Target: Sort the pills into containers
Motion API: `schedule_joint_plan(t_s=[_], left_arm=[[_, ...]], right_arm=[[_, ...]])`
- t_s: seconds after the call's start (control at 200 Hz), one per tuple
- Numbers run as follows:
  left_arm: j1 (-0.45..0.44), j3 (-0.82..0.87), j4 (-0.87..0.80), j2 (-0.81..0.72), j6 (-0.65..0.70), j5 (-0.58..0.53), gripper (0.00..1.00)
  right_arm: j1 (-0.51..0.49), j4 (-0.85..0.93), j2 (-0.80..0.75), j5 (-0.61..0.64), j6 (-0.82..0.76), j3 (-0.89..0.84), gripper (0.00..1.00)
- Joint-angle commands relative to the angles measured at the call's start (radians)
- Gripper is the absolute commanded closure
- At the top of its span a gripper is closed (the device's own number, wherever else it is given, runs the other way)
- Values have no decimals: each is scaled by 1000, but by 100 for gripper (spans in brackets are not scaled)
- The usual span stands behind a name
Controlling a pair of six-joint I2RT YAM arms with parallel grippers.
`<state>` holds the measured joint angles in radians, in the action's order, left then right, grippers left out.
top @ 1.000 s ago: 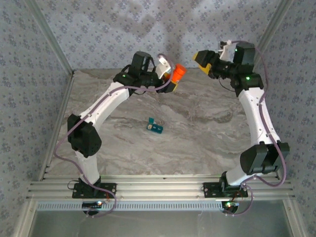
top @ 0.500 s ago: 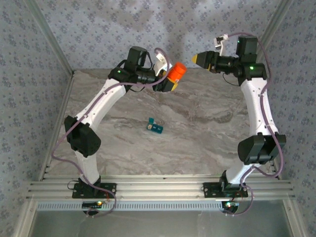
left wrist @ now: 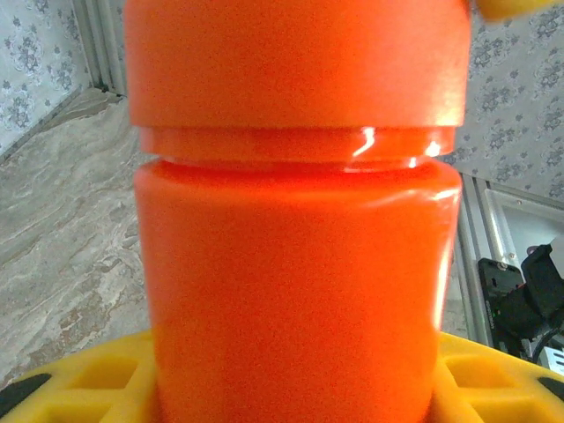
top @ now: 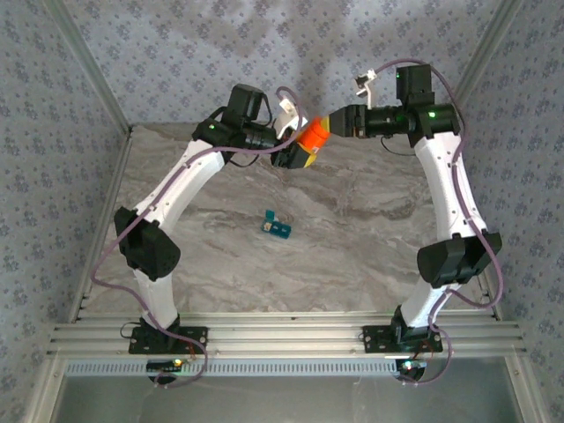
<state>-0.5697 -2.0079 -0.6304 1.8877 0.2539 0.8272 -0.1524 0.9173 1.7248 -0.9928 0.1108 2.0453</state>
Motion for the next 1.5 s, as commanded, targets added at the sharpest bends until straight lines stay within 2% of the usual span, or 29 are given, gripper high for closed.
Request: schedule_joint_plan(t_s=[0.0, 0.275, 0.385, 0.57, 0.655, 0.835, 1.029, 1.204, 1.494], left_arm=[[-5, -38, -9, 2, 24, 47, 100], [-10, -40, -10, 2, 24, 48, 100], [-10, -41, -10, 1, 24, 48, 100], [-11, -46, -6, 3, 22, 48, 100], [-12, -49, -1, 5, 19, 44, 100], [-23, -54, 28, 1, 11, -13, 100], [-67, 3, 142, -32, 14, -177, 100], [-122, 49, 223, -51, 28, -335, 100], [-129, 79, 270, -45, 4, -343, 100]], right_arm=[[-12, 36, 11, 11, -32, 33, 32], [-37, 34, 23, 7, -22, 49, 39], [-38, 31, 26, 2, -17, 49, 47], [-38, 25, 23, -10, -4, 45, 67], [-43, 1, 13, -13, 21, 21, 71], [-49, -129, -44, 73, 167, -117, 74], [-64, -309, -121, 238, 418, -316, 78], [-82, -403, -179, 355, 555, -450, 80], [-82, -481, -211, 384, 653, -519, 79]])
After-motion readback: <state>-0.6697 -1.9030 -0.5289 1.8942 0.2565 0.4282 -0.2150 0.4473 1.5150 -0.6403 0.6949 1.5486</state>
